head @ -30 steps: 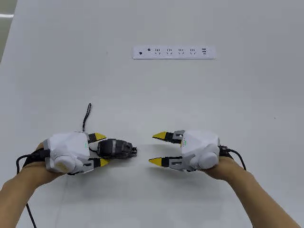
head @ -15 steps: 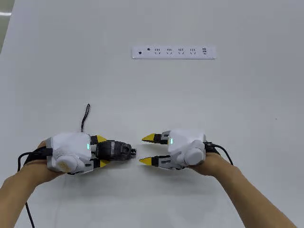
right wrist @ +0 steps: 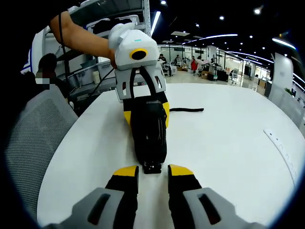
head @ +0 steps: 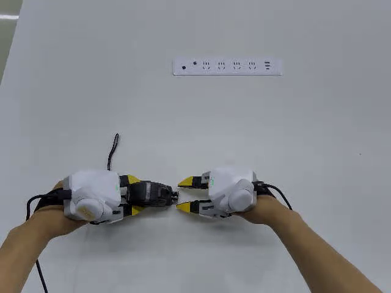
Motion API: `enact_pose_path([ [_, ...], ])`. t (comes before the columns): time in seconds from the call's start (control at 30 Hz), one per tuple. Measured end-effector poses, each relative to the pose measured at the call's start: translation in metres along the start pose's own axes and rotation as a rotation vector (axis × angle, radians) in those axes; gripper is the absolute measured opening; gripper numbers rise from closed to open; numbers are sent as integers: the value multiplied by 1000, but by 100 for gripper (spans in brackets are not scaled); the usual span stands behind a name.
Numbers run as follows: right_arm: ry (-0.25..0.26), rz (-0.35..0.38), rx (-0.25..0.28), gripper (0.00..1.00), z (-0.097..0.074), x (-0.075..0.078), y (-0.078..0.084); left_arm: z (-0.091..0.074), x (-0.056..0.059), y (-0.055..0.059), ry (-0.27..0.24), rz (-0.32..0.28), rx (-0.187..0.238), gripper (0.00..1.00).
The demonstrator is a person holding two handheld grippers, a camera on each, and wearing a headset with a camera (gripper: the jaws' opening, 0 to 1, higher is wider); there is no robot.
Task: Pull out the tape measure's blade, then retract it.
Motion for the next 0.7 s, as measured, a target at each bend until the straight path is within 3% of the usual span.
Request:
enact_pose_path([
  [0.23,-9,-2,2,16,7,1,0,0,0,0,3,-2,-3,30],
  [0.7,-28,-36,-9,13,11,2,1,0,0,1,3,-11,9,30],
])
Point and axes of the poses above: the centre of the closed fingertips' face, and the gripper's own axes: z roughly forward along the fingers, x roughly to its right, y roughly out of its underside, the point moved 8 cm from there along -z, roughly backward along the fingers, and after that the axes turned 6 degrees about -y, right-handed, at the moved point
